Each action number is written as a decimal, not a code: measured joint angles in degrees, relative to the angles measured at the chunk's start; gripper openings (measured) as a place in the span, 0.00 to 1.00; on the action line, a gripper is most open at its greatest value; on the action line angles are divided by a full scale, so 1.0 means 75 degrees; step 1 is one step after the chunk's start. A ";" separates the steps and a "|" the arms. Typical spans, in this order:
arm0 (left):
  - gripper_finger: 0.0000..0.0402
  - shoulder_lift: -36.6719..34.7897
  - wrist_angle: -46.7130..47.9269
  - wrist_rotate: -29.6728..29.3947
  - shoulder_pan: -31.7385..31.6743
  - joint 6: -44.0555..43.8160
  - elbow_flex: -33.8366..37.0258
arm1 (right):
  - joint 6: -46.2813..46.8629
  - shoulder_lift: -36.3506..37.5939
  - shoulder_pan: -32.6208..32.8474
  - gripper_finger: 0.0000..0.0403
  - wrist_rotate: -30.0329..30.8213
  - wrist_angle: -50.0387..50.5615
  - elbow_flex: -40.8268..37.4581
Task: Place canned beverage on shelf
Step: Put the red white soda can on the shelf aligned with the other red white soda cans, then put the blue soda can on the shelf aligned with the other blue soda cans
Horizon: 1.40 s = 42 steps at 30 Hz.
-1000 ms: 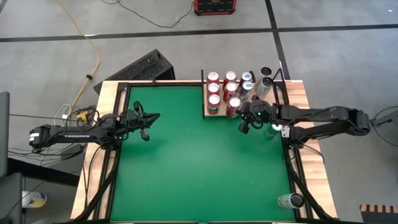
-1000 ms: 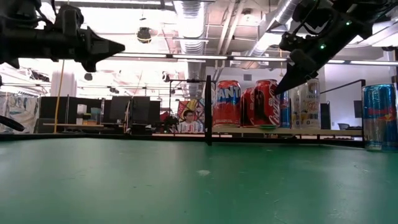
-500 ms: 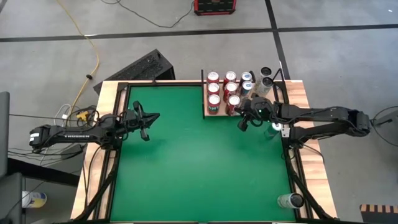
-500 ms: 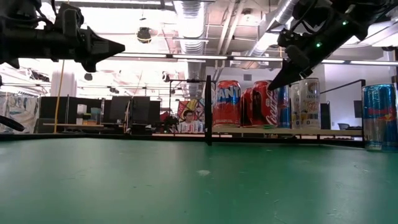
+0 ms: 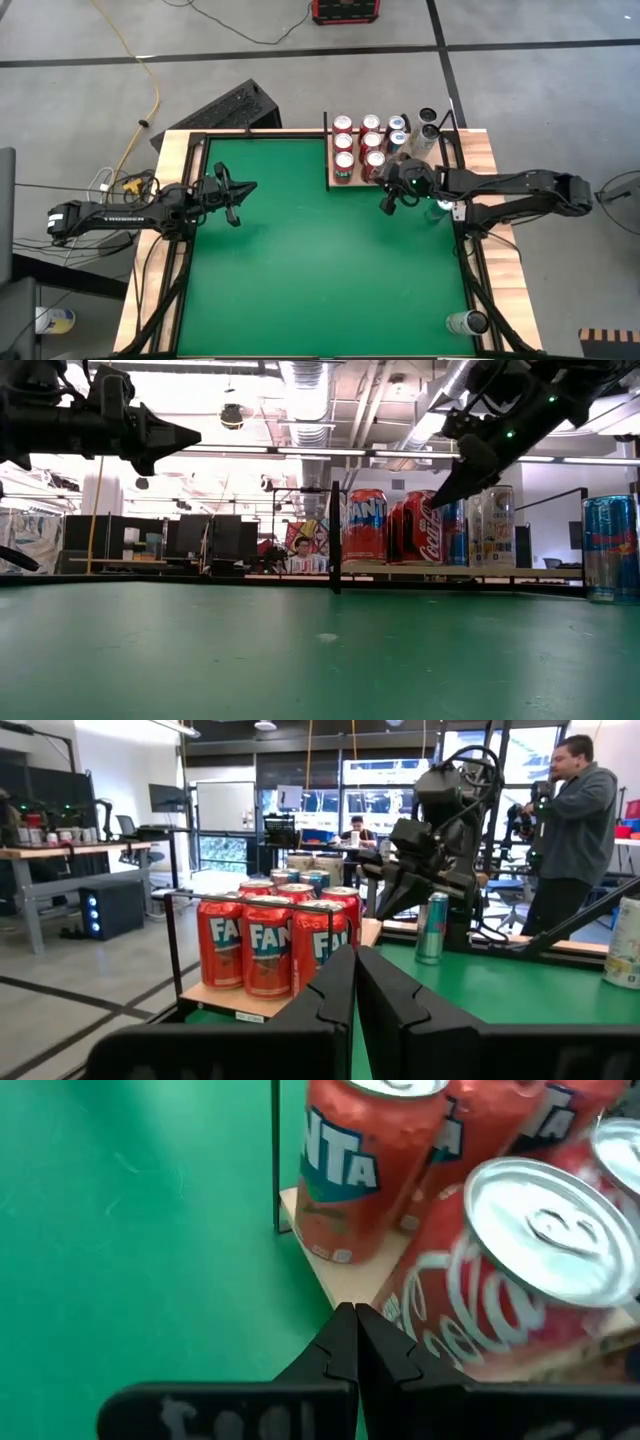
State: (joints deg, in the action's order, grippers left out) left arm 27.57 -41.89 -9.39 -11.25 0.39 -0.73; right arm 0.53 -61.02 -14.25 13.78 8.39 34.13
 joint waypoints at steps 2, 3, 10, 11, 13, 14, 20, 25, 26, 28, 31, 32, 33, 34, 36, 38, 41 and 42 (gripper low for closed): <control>0.00 0.0000 0.0003 0.0000 0.0000 -0.0001 0.0000 | 0.0097 0.0187 -0.0011 0.05 0.0112 0.0333 0.0000; 0.00 0.0000 0.0004 0.0000 0.0001 0.0001 0.0000 | 0.0120 0.0244 -0.0029 0.05 0.0239 0.0425 0.0000; 0.00 0.0000 0.0017 0.0000 0.0000 -0.0003 0.0000 | 0.0118 0.0188 -0.0314 0.05 0.0387 0.0332 0.0000; 0.00 0.0000 0.0017 0.0000 0.0000 -0.0003 0.0000 | 0.0091 0.0134 -0.0353 0.05 0.0387 0.0314 0.0000; 0.00 0.0000 0.0017 0.0000 0.0002 -0.0003 0.0000 | 0.0069 0.0052 -0.0426 0.05 0.0380 0.0222 -0.0003; 0.00 0.0000 0.0020 0.0000 0.0000 -0.0006 0.0000 | 0.0065 0.0007 -0.0441 0.05 0.0381 0.0180 -0.0003; 0.00 0.0000 0.0026 0.0003 0.0000 -0.0003 0.0000 | 0.0087 0.0026 -0.0384 0.05 0.0376 0.0248 -0.0002; 0.00 0.0000 0.0076 0.0002 0.0000 0.0093 0.0000 | 0.0672 0.0217 0.0070 0.05 0.0386 0.1915 0.0760; 0.00 0.0003 0.0076 0.0003 0.0000 0.0135 0.0000 | 0.0892 0.0217 0.0216 0.05 0.0417 0.2489 0.1028; 0.00 0.0000 0.0074 0.0003 0.0000 0.0231 0.0000 | 0.1424 0.0206 0.0555 0.05 0.0569 0.3678 0.1613; 0.00 0.0000 0.0076 0.0051 0.0000 0.0288 0.0000 | 0.2585 0.0127 0.1096 0.05 0.0796 0.5552 0.2528; 0.00 0.0000 0.0076 0.0141 0.0000 0.0290 0.0000 | 0.3128 0.0124 0.1245 0.05 0.0898 0.6237 0.2785; 0.00 0.0000 0.0078 0.0249 0.0000 0.0291 0.0000 | 0.3740 0.0128 0.1392 0.05 0.0985 0.6890 0.3038; 0.00 0.0000 0.0103 0.0361 0.0000 0.0291 0.0000 | 0.4330 0.0141 0.1506 0.05 0.1048 0.7446 0.3259; 0.00 0.0003 0.0157 0.0591 0.0000 0.0291 0.0000 | 0.5456 0.0182 0.1715 0.05 0.1190 0.8401 0.3571; 0.00 0.0000 0.0196 0.0790 0.0003 0.0291 0.0000 | 0.6369 0.0237 0.1895 0.06 0.1186 0.9193 0.3741; 0.00 0.0000 0.0226 0.0962 0.0003 0.0278 0.0000 | 0.7502 0.0345 0.2173 0.08 0.1176 1.0010 0.3794; 0.00 0.0003 0.0229 0.1006 0.0003 0.0258 0.0000 | 0.7820 0.0357 0.2254 0.09 0.1167 1.0250 0.3795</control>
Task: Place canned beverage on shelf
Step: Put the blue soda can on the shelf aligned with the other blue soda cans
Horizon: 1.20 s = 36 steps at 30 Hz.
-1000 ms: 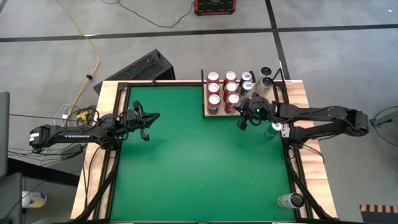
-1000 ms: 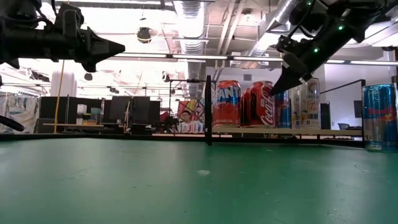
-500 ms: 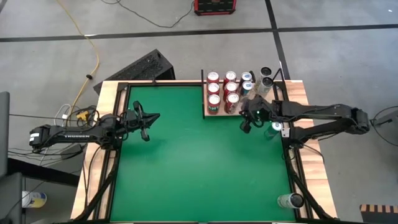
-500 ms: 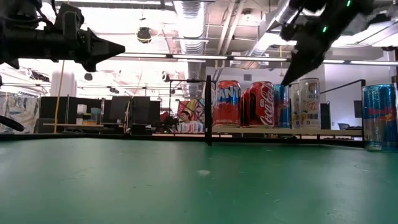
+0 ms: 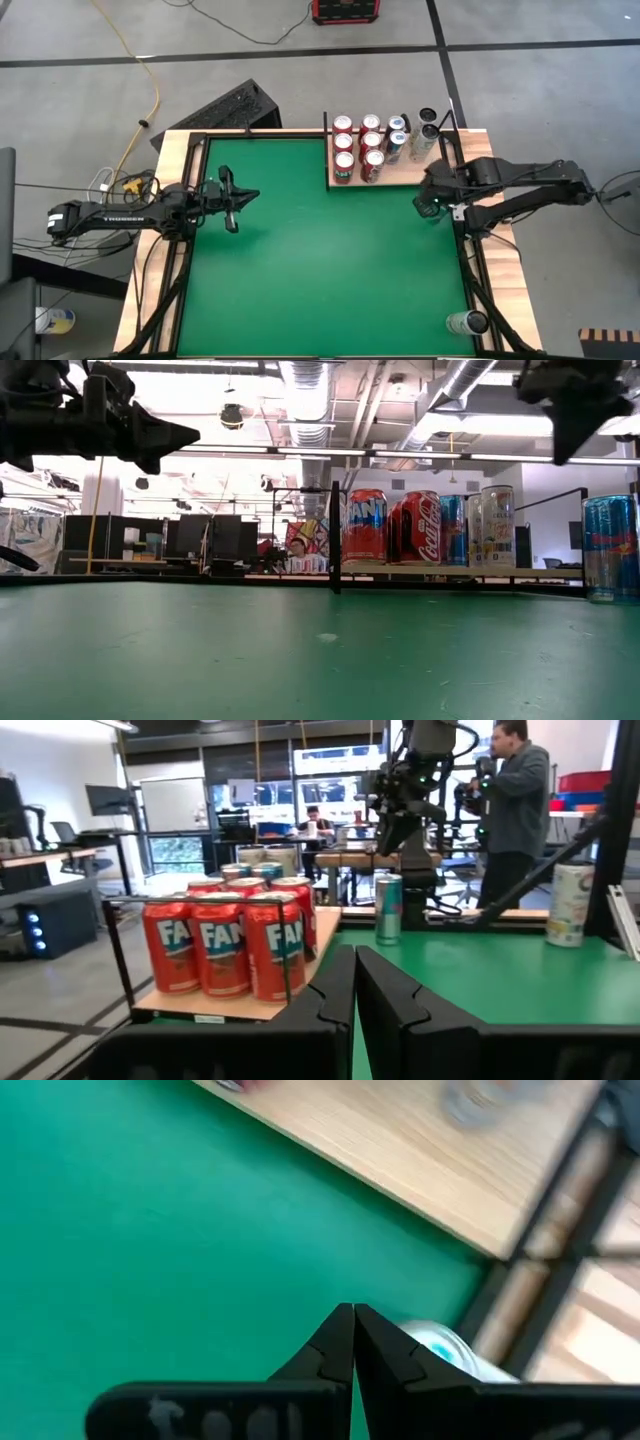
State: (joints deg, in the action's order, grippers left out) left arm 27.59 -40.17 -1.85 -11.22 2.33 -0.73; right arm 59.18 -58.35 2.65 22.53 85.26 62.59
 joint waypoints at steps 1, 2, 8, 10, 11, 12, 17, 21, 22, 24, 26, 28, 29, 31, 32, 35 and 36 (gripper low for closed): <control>0.00 -0.0003 0.0017 0.0025 0.0000 -0.0009 0.0000 | 0.0271 0.0000 0.0079 0.09 -0.0002 0.0255 -0.0003; 0.00 -0.0003 0.0051 0.0060 -0.0001 -0.0049 0.0000 | 0.0489 0.0001 0.0156 0.09 -0.0003 0.0476 -0.0003; 0.00 0.0000 0.0124 0.0076 -0.0003 -0.0244 0.0000 | 0.0978 -0.0006 0.0331 0.11 -0.0017 0.0606 -0.0003; 0.01 0.0000 0.0122 0.0074 0.0000 -0.0307 0.0000 | 0.0938 -0.0019 0.0252 0.14 -0.0029 0.0640 -0.0003; 0.01 0.0000 0.0112 0.0073 0.0000 -0.0383 0.0000 | 0.0935 -0.0024 0.0212 0.16 -0.0042 0.0635 -0.0003; 0.02 0.0000 0.0089 0.0071 0.0000 -0.0443 0.0000 | 0.0935 -0.0026 0.0183 0.19 -0.0042 0.0629 -0.0003; 0.09 0.0000 0.0074 0.0070 0.0000 -0.0716 0.0000 | 0.0929 -0.0008 -0.0036 0.38 0.0114 0.0632 -0.0006; 0.13 -0.0001 0.0241 0.0073 0.0000 -0.0959 0.0000 | 0.0928 -0.0009 -0.0195 0.56 -0.0161 0.0634 -0.0009; 0.14 0.0000 0.0313 0.0073 0.0000 -0.0994 0.0000 | 0.0933 -0.0009 -0.0232 0.60 -0.0387 0.0631 -0.0009; 0.14 0.0000 0.0524 0.0073 -0.0001 -0.1008 0.0000 | 0.1195 -0.0012 -0.0293 0.67 -0.0972 0.0625 -0.0009; 0.14 0.0000 0.0794 0.0062 0.0000 -0.1008 0.0000 | 0.1590 -0.0009 -0.0167 0.70 -0.1426 0.0591 -0.0009; 0.14 0.0000 0.1175 0.0014 0.0000 -0.1008 0.0000 | 0.2106 -0.0057 0.0280 0.71 -0.1590 0.0584 -0.0009; 0.14 0.0000 0.1394 0.0007 0.0000 -0.1008 0.0000 | 0.2394 -0.0081 0.0552 0.71 -0.1590 0.0586 -0.0009; 0.14 0.0000 0.1890 0.0006 0.0000 -0.1008 0.0000 | 0.3069 -0.0087 0.1115 0.71 -0.1539 0.0617 -0.0012; 0.14 0.0001 0.2099 0.0003 0.0000 -0.1008 0.0000 | 0.3433 -0.0080 0.1420 0.71 -0.1441 0.0629 -0.0012; 0.14 0.0017 0.2359 0.0003 0.0000 -0.1022 0.0000 | 0.4639 -0.0085 0.2426 0.71 -0.0905 0.0632 -0.0012; 0.14 0.0020 0.2363 0.0006 0.0000 -0.1095 0.0000 | 0.5024 -0.0126 0.2740 0.71 -0.0779 0.0626 -0.0012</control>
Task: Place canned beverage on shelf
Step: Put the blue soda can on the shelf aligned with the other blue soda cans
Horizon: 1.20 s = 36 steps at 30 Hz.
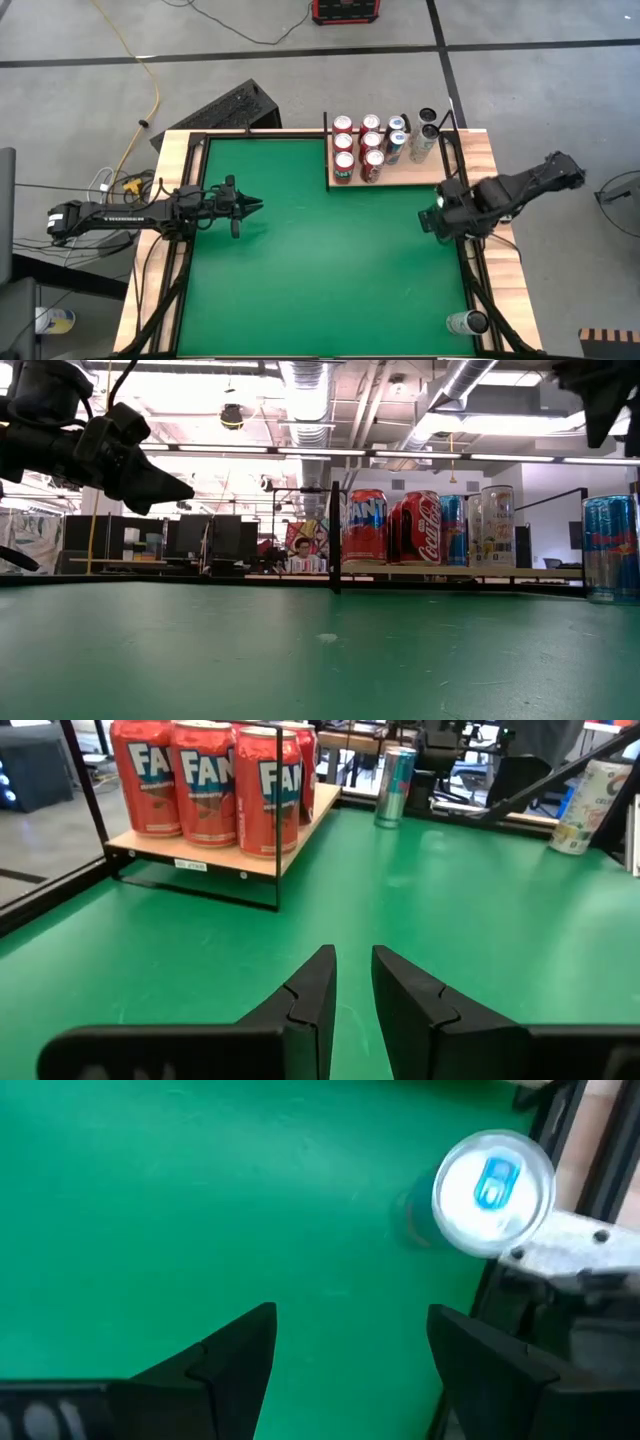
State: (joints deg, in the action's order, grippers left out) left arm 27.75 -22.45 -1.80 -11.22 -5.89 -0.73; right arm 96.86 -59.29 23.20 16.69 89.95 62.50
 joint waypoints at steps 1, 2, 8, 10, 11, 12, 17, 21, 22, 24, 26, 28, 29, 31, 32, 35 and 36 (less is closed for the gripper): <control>0.14 -0.0003 0.0002 -0.0002 0.0000 -0.0053 0.0000 | 0.0395 -0.0056 0.0280 0.71 0.0089 0.0013 0.0000; 0.14 -0.0003 0.0001 -0.0003 -0.0002 -0.0065 0.0000 | 0.0753 -0.0131 0.0550 0.71 0.0154 0.0016 0.0000; 0.14 -0.0003 0.0036 -0.0012 0.0000 -0.0038 0.0000 | 0.2325 -0.0800 0.1649 0.71 0.0361 0.0015 -0.0320; 0.14 -0.0003 0.0033 -0.0012 0.0000 -0.0055 0.0000 | 0.2518 -0.1057 0.1746 0.71 0.0366 0.0009 -0.0370; 0.14 -0.0003 0.0033 -0.0012 -0.0003 -0.0078 0.0000 | 0.2540 -0.1178 0.1773 0.71 0.0366 0.0017 -0.0383; 0.14 -0.0002 0.0036 -0.0014 -0.0001 -0.0096 0.0000 | 0.2543 -0.1279 0.1775 0.71 0.0374 0.0002 -0.0385; 0.14 -0.0003 0.0036 -0.0015 -0.0002 -0.0113 0.0000 | 0.2236 -0.1499 0.1570 0.71 0.0754 0.0000 -0.0385; 0.14 -0.0003 -0.0056 -0.0047 0.0000 0.0017 0.0000 | 0.1428 -0.1102 0.1129 0.71 0.0875 0.0006 -0.0382; 0.14 -0.0003 -0.0085 -0.0055 -0.0003 0.0040 0.0000 | 0.1165 -0.0929 0.1003 0.71 0.0875 0.0006 -0.0382; 0.14 0.0000 -0.0116 -0.0071 -0.0003 0.0057 0.0000 | 0.0644 -0.0492 0.0729 0.71 0.0876 0.0007 -0.0380; 0.14 -0.0001 -0.0190 -0.0141 0.0000 0.0056 0.0000 | 0.0180 -0.0039 0.0441 0.71 0.0883 0.0012 -0.0376; 0.14 -0.0003 -0.0217 -0.0336 0.0000 -0.0210 0.0000 | -0.0310 0.0382 0.0190 0.71 0.0943 0.0018 -0.0373; 0.14 0.0000 -0.0266 -0.0478 0.0000 -0.0419 -0.0002 | -0.0539 0.0568 0.0088 0.71 0.1043 0.0017 -0.0373; 0.14 0.0005 -0.0424 -0.0639 -0.0005 -0.0551 -0.0082 | -0.0971 0.0938 -0.0046 0.71 0.1321 0.0003 -0.0373; 0.14 0.0047 -0.0592 -0.0620 -0.0003 -0.0573 -0.0170 | -0.1070 0.1087 -0.0076 0.71 0.1512 0.0000 -0.0373; 0.14 0.0211 -0.0869 -0.0156 0.0044 -0.0554 -0.0519 | -0.0946 0.1343 -0.0051 0.71 0.1993 0.0006 -0.0373; 0.14 0.0335 -0.0938 0.0006 0.0075 -0.0485 -0.0650 | -0.0945 0.1400 -0.0030 0.71 0.1991 0.0009 -0.0373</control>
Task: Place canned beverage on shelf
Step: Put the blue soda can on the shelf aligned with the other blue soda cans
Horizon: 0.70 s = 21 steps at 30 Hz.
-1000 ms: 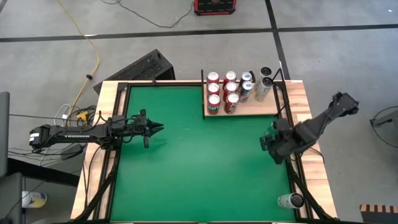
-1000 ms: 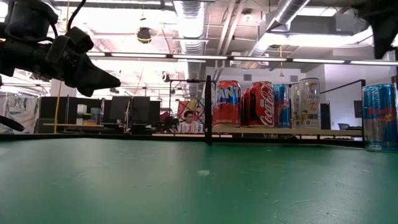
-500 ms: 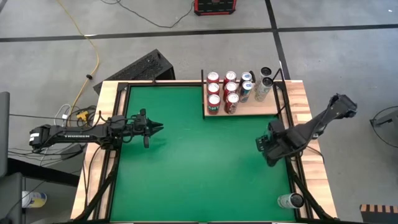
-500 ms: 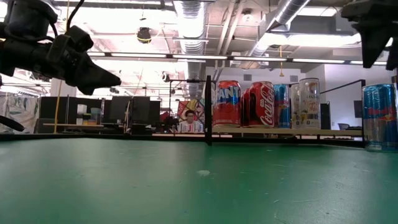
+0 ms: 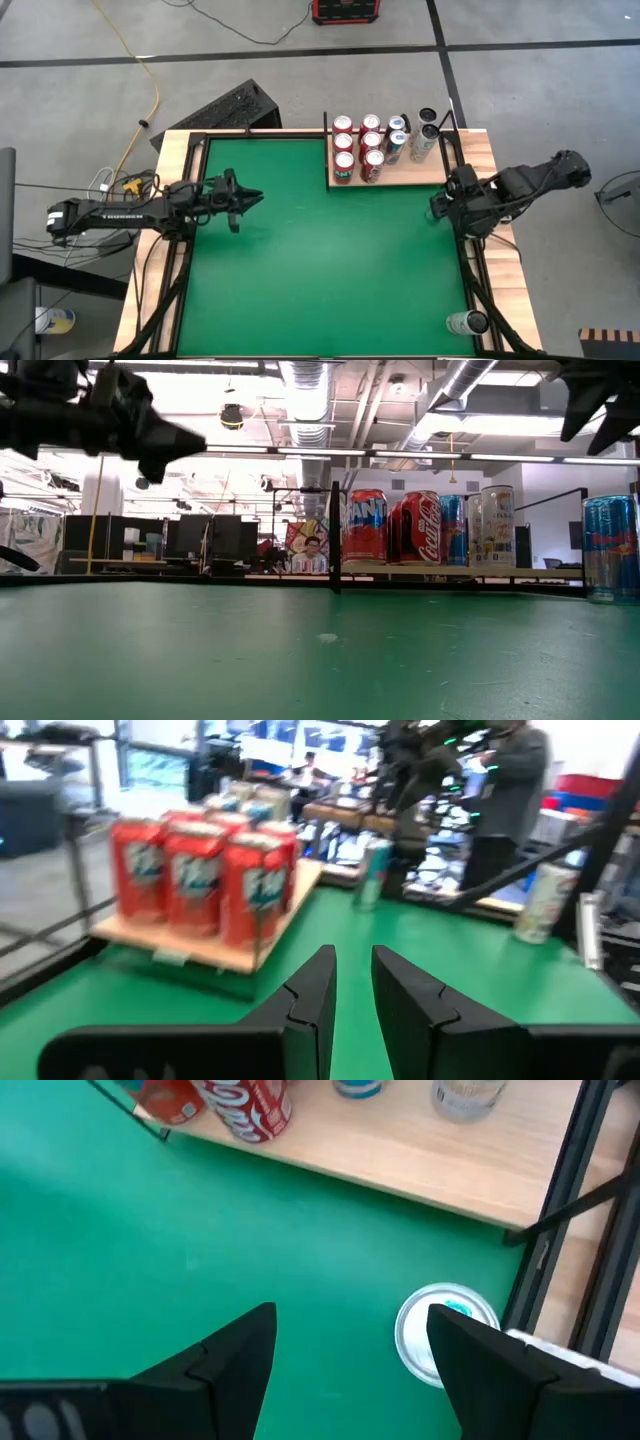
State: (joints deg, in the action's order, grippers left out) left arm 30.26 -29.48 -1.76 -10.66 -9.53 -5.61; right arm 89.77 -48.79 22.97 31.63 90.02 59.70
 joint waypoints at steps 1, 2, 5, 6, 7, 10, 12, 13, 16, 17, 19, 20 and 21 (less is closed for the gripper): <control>0.14 0.0148 -0.0116 0.0073 0.0047 0.0064 -0.0124 | -0.0010 0.0049 0.0007 0.71 -0.0038 -0.0004 0.0000; 0.14 0.0308 -0.0283 0.0084 0.0097 0.0099 -0.0218 | -0.0027 0.0070 0.0025 0.71 -0.0078 -0.0003 0.0000; 0.14 0.0938 -0.0989 0.0024 0.0255 0.0184 -0.0426 | -0.0035 0.0070 0.0031 0.71 -0.0145 -0.0004 0.0000; 0.14 0.1165 -0.1187 0.0032 0.0311 0.0261 -0.0476 | -0.0035 0.0068 0.0007 0.71 -0.0142 -0.0006 0.0000; 0.14 0.1434 -0.1337 0.0066 0.0383 0.0344 -0.0531 | -0.0042 0.0059 -0.0046 0.71 -0.0111 -0.0006 -0.0007; 0.14 0.2253 -0.1589 0.0138 0.0542 0.0585 -0.0711 | -0.0243 0.0050 -0.0394 0.71 -0.0056 0.0010 -0.0209; 0.14 0.2748 -0.1630 0.0087 0.0575 0.0626 -0.0974 | -0.0910 0.0044 -0.0806 0.71 -0.0295 -0.0008 -0.0240; 0.14 0.2981 -0.1658 0.0025 0.0574 0.0628 -0.1119 | -0.1409 0.0046 -0.1046 0.71 -0.0422 0.0016 -0.0197; 0.14 0.3595 -0.1622 -0.0053 0.0572 0.0627 -0.1581 | -0.3404 0.0055 -0.1733 0.71 -0.0755 -0.0001 0.0228; 0.14 0.3763 -0.1581 -0.0046 0.0572 0.0632 -0.1767 | -0.4150 0.0050 -0.1926 0.71 -0.0818 -0.0003 0.0414; 0.14 0.4039 -0.1435 -0.0015 0.0572 0.0651 -0.2125 | -0.5651 -0.0035 -0.2264 0.71 -0.0980 -0.0009 0.0787; 0.14 0.4174 -0.1305 -0.0013 0.0572 0.0707 -0.2324 | -0.6443 -0.0075 -0.2406 0.71 -0.1160 -0.0001 0.0953; 0.14 0.4280 -0.1113 -0.0008 0.0572 0.0781 -0.2485 | -0.7163 -0.0102 -0.2523 0.71 -0.1347 -0.0010 0.1076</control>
State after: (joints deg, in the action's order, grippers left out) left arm 62.36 -37.83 -1.82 -6.37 -3.67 -24.25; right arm 36.05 -49.56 4.05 21.52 89.95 67.78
